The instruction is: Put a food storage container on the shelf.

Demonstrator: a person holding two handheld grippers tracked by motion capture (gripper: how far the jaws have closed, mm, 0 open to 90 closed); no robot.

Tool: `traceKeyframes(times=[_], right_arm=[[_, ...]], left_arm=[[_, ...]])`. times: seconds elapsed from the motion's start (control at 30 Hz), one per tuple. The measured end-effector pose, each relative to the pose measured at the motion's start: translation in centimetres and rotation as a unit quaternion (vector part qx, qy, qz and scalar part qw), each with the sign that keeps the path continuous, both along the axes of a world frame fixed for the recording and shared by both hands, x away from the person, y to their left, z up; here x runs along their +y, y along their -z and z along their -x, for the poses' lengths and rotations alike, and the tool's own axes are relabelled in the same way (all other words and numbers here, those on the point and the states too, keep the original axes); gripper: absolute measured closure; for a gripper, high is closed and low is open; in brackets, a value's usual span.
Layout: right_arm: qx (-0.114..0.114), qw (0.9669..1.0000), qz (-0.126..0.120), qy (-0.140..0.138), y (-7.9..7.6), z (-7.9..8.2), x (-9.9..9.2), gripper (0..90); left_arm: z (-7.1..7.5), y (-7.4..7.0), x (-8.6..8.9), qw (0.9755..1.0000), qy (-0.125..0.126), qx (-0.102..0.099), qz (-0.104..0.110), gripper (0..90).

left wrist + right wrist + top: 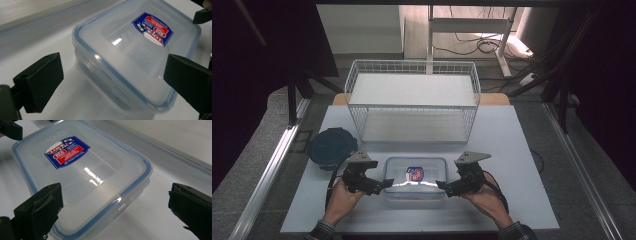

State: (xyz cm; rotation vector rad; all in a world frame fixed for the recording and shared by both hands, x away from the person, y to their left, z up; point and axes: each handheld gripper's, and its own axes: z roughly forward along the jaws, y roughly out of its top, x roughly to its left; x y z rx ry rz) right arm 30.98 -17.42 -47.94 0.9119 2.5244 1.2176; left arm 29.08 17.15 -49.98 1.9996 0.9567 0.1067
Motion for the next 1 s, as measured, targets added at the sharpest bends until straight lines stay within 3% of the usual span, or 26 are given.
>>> traceKeyframes(times=[0.13, 0.23, 0.33, 0.37, 0.43, 0.5, 0.53, 0.57, 0.6, 0.83, 0.9, 0.93, 1.0], right_arm=[[0.022, 0.9997, -0.004, -0.002, 0.3, -0.7, 0.5, 0.0], [0.047, 0.9987, -0.010, -0.015, 0.8, -1.1, 1.0, 0.0], [0.082, 0.9962, -0.025, -0.017, 1.2, -1.5, 1.1, 0.0], [0.095, 0.9949, -0.031, -0.018, 1.3, -1.6, 1.1, 0.0], [0.122, 0.9914, -0.042, -0.021, 1.7, -1.9, 0.9, 0.0], [0.159, 0.9857, -0.053, -0.020, 2.1, -1.9, 0.8, 0.0], [0.159, 0.9857, -0.053, -0.020, 2.1, -1.9, 0.8, 0.0], [0.167, 0.9845, -0.049, -0.021, 2.0, -1.6, 0.7, 3.3], [0.170, 0.9841, -0.048, -0.020, 1.8, -1.4, 0.6, 5.8], [0.178, 0.9819, -0.057, -0.026, 1.0, 0.2, -1.1, 30.1], [0.178, 0.9812, -0.071, -0.024, 0.7, 0.6, -1.7, 38.8], [0.178, 0.9812, -0.071, -0.024, 0.7, 0.6, -1.7, 38.8], [0.178, 0.9796, -0.092, -0.017, 0.5, 0.7, -2.2, 46.0]], left_arm=[[-0.9, 0.6, -0.6, 0.9996, 0.007, 0.027, 0.002, 1.6], [-1.2, 1.2, -0.4, 0.9981, 0.015, 0.052, 0.029, 0.0], [-1.4, 1.9, -0.4, 0.9947, 0.032, 0.082, 0.053, 0.0], [-1.4, 2.1, -0.6, 0.9932, 0.045, 0.093, 0.054, 0.3], [-1.2, 2.1, -0.7, 0.9925, 0.040, 0.101, 0.056, 0.0], [-0.9, 1.8, -0.6, 0.9928, 0.042, 0.101, 0.048, 3.5], [-0.7, 1.7, -0.5, 0.9927, 0.042, 0.103, 0.047, 3.5], [-0.5, 1.6, -0.3, 0.9926, 0.042, 0.103, 0.050, 9.3], [-0.1, 1.5, 0.3, 0.9918, 0.037, 0.104, 0.065, 13.0], [1.6, 1.4, 1.4, 0.9901, 0.039, 0.107, 0.082, 33.1], [2.0, 1.4, 2.0, 0.9876, 0.032, 0.110, 0.107, 42.0], [2.3, 1.4, 2.2, 0.9869, 0.029, 0.109, 0.115, 42.0], [2.7, 1.3, 2.2, 0.9874, 0.026, 0.102, 0.118, 45.6]])
